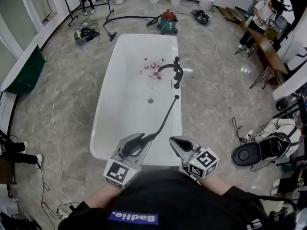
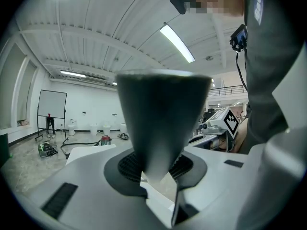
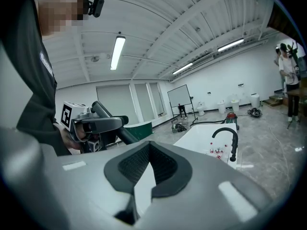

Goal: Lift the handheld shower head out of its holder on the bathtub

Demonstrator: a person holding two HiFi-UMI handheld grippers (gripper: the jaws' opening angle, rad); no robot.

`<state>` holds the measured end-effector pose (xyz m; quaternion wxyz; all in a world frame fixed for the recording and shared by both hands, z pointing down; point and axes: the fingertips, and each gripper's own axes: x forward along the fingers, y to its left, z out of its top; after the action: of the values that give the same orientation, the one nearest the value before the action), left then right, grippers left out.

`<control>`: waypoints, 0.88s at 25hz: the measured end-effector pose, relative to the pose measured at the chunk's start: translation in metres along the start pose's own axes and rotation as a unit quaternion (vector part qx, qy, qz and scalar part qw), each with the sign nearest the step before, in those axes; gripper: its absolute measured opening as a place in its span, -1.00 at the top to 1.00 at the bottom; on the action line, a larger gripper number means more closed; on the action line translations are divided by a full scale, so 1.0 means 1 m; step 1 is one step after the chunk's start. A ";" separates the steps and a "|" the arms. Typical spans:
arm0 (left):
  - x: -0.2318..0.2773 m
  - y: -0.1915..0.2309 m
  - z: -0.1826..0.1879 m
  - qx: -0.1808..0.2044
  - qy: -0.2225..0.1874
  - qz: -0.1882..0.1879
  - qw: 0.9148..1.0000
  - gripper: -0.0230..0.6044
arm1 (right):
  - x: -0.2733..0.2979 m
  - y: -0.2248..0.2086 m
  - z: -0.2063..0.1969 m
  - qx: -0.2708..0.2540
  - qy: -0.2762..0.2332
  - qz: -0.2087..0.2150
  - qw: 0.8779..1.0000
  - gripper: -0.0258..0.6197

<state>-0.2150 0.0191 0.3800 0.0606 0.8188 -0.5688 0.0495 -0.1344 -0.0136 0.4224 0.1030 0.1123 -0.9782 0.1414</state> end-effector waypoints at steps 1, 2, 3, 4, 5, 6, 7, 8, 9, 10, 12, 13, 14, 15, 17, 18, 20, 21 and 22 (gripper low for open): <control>0.000 -0.001 0.001 0.000 0.002 -0.002 1.000 0.56 | 0.000 0.001 -0.001 0.000 0.001 0.000 1.000 0.92; 0.000 -0.003 0.002 -0.002 0.003 -0.005 1.000 0.56 | 0.001 0.001 -0.001 0.000 0.002 0.001 1.000 0.92; 0.000 -0.004 0.004 -0.003 0.004 -0.008 1.000 0.56 | 0.001 0.001 -0.001 -0.001 0.003 0.001 1.000 0.92; 0.000 -0.004 0.005 -0.002 0.005 -0.010 1.000 0.56 | 0.002 0.001 -0.001 -0.001 0.003 0.001 1.000 0.92; 0.001 -0.004 0.004 -0.001 0.004 -0.011 1.000 0.56 | 0.003 0.000 -0.001 -0.002 0.004 0.001 1.000 0.92; 0.002 -0.004 0.003 0.001 0.002 -0.011 1.000 0.56 | 0.003 0.000 0.000 -0.002 0.004 0.000 1.000 0.92; 0.003 -0.005 0.003 0.001 0.002 -0.013 1.000 0.56 | 0.003 0.000 0.001 -0.002 0.003 0.000 1.000 0.92; 0.003 -0.006 0.003 0.001 0.002 -0.015 1.000 0.56 | 0.003 -0.001 0.001 -0.002 0.003 0.000 1.000 0.92; 0.004 -0.007 0.005 0.001 0.003 -0.018 1.000 0.56 | 0.002 -0.001 0.002 -0.002 0.003 -0.001 1.000 0.92; 0.004 -0.008 0.008 0.002 0.004 -0.020 1.000 0.56 | 0.001 -0.002 0.002 -0.002 0.002 -0.001 1.000 0.92; 0.004 -0.010 0.012 0.003 0.005 -0.023 1.000 0.56 | 0.000 -0.002 0.003 -0.002 0.001 -0.003 1.000 0.92; 0.005 -0.010 0.013 0.004 0.004 -0.023 1.000 0.56 | 0.000 -0.003 0.004 -0.002 0.001 -0.003 1.000 0.92; 0.006 -0.010 0.013 0.004 0.003 -0.022 1.000 0.56 | 0.000 -0.004 0.005 -0.001 0.000 -0.004 1.000 0.92; 0.007 -0.010 0.013 0.003 0.001 -0.021 1.000 0.56 | 0.000 -0.005 0.006 -0.001 -0.001 -0.004 1.000 0.92; 0.009 -0.010 0.012 0.000 0.000 -0.021 1.000 0.56 | 0.000 -0.006 0.006 0.000 -0.002 -0.004 1.000 0.92; 0.009 -0.010 0.012 0.000 0.001 -0.023 1.000 0.56 | 0.000 -0.006 0.005 0.001 -0.002 -0.004 1.000 0.92; 0.010 -0.011 0.013 0.001 0.004 -0.026 1.000 0.56 | 0.000 -0.008 0.003 0.002 -0.001 -0.005 1.000 0.92; 0.011 -0.011 0.013 0.000 0.005 -0.026 1.000 0.56 | 0.001 -0.009 0.002 0.003 -0.001 -0.005 1.000 0.92; 0.011 -0.010 0.013 0.000 0.005 -0.026 1.000 0.56 | 0.001 -0.009 0.003 0.003 -0.002 -0.005 1.000 0.92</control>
<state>-0.2017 0.0106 0.3682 0.0647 0.8330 -0.5470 0.0522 -0.1338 -0.0230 0.4225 0.1018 0.1181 -0.9772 0.1437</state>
